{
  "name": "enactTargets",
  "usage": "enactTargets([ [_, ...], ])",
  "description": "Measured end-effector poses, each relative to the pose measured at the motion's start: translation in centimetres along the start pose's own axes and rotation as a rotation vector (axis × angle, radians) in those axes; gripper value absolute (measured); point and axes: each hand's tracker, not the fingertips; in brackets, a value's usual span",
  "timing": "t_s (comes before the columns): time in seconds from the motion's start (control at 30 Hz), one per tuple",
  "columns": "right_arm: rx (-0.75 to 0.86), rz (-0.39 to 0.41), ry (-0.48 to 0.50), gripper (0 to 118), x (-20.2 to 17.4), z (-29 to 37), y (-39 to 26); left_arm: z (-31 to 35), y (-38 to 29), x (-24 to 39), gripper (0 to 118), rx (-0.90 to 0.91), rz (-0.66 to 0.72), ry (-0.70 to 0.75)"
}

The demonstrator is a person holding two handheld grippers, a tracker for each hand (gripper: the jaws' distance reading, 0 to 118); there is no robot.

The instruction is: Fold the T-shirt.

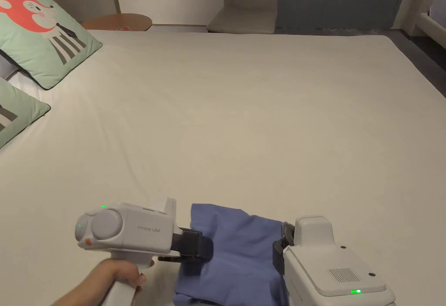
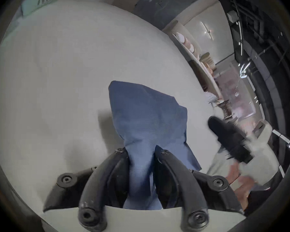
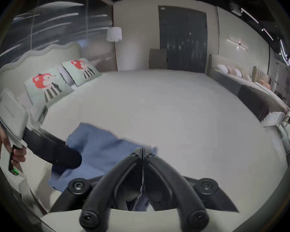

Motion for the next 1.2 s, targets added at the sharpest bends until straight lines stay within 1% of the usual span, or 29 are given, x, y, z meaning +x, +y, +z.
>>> enactTargets([
  [0.17, 0.145, 0.006, 0.042, 0, -3.2, 0.2, 4.6, 5.8, 1.6, -5.1, 17, 0.011, -0.021, 0.135],
  [0.3, 0.212, 0.030, 0.071, 0, -5.8, -0.2, 7.4, 10.3, 2.0, -10.1, 17, 0.018, -0.008, 0.260],
  [0.4, 0.249, 0.036, 0.086, 0, -7.7, -0.9, 8.7, 13.5, 2.3, -15.2, 17, 0.007, 0.005, 0.363],
  [0.43, 0.256, 0.041, 0.090, 0, -8.2, -1.4, 9.0, 14.6, 2.2, -16.8, 17, 0.011, 0.009, 0.395],
  [0.47, 0.255, 0.052, 0.096, 0, -8.8, -1.8, 9.4, 15.7, 2.1, -18.5, 17, 0.027, 0.048, 0.440],
  [0.6, 0.259, 0.064, 0.107, 0, -10.3, -2.9, 10.1, 19.7, 1.5, -24.0, 17, 0.052, 0.121, 0.552],
  [0.63, 0.259, 0.069, 0.107, 0, -10.6, -3.1, 10.2, 20.7, 1.3, -25.4, 17, 0.071, 0.170, 0.579],
  [0.67, 0.259, 0.072, 0.109, 0, -10.7, -3.3, 10.2, 21.7, 1.8, -28.1, 17, 0.070, 0.186, 0.600],
  [0.77, 0.251, 0.084, 0.107, 0, -10.9, -3.8, 10.2, 23.6, 1.5, -31.0, 17, 0.073, 0.220, 0.688],
  [0.83, 0.243, 0.090, 0.107, 0, -10.9, -3.9, 10.1, 24.1, 0.5, -30.5, 17, 0.074, 0.256, 0.734],
  [0.9, 0.236, 0.101, 0.103, 0, -10.8, -4.2, 9.9, 24.6, 0.3, -31.1, 17, 0.093, 0.268, 0.722],
  [0.97, 0.227, 0.101, 0.103, 0, -10.6, -4.3, 9.7, 25.1, 0.8, -31.1, 23, 0.104, 0.307, 0.703],
  [1.0, 0.223, 0.100, 0.103, 0, -10.4, -4.3, 9.7, 25.1, 0.7, -30.9, 35, 0.108, 0.305, 0.706],
  [1.03, 0.222, 0.101, 0.102, 0, -10.3, -4.3, 9.6, 25.0, 0.7, -30.6, 53, 0.110, 0.298, 0.720],
  [1.07, 0.221, 0.102, 0.098, 0, -10.2, -4.1, 9.6, 25.0, 0.6, -30.5, 75, 0.118, 0.282, 0.745],
  [1.1, 0.221, 0.102, 0.099, 0, -10.0, -3.9, 9.5, 25.1, 0.6, -30.2, 103, 0.136, 0.274, 0.764],
  [1.13, 0.222, 0.100, 0.099, 0, -9.8, -3.6, 9.6, 25.3, 0.6, -29.5, 111, 0.157, 0.267, 0.782],
  [1.17, 0.226, 0.097, 0.098, 0, -9.6, -3.4, 9.6, 25.6, 0.7, -28.6, 108, 0.204, 0.244, 0.789],
  [1.2, 0.231, 0.093, 0.097, 0, -9.3, -3.1, 9.7, 25.9, 0.9, -28.1, 108, 0.225, 0.233, 0.777],
])
